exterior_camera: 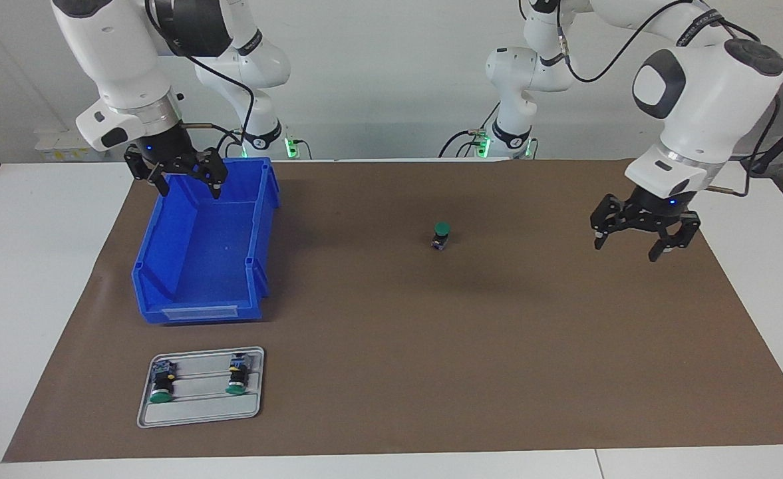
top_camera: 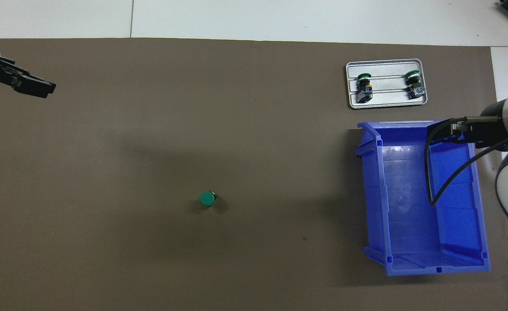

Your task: Place and press button with both arms

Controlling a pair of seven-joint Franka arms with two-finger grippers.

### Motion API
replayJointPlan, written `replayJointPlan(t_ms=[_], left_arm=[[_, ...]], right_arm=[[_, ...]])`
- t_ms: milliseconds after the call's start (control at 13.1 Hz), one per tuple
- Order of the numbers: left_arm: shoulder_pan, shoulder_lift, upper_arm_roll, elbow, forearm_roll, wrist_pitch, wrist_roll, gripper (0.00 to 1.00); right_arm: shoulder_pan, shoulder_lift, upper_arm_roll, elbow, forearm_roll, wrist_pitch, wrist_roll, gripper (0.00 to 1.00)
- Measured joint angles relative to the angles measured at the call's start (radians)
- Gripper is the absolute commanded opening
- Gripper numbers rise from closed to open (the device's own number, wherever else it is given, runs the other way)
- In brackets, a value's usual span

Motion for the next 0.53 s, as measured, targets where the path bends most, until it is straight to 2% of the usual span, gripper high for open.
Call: replayJointPlan(t_ms=[76,229,305,382,458,534], left_arm=[[-0.042,-0.018,0.0,-0.038,0.001,0.001,-0.077,0.83],[-0.128,-0.061,-0.001,-0.122,0.005,0.002,-0.196,0.53],[-0.17,-0.084,-0.001,-0.171,0.007,0.002,-0.257,0.33],[-0.21,-0.103,-0.002,-0.219,0.007,0.002,-0.325,0.2],[-0.247,-0.114,-0.002,-0.26,0.008,0.007,-0.386,0.14],[-0.28,-0.12,-0.003,-0.296,0.008,0.026,-0.428,0.12]], right_arm=[[0.0,0.0,0.0,0.0,0.0,0.0,0.0,1.0],[0.0,0.0,0.0,0.0,0.0,0.0,0.0,1.0],[0.0,0.0,0.0,0.0,0.0,0.0,0.0,1.0],[0.0,0.0,0.0,0.0,0.0,0.0,0.0,1.0],[0.0,0.0,0.0,0.0,0.0,0.0,0.0,1.0],[0.0,0.0,0.0,0.0,0.0,0.0,0.0,1.0]])
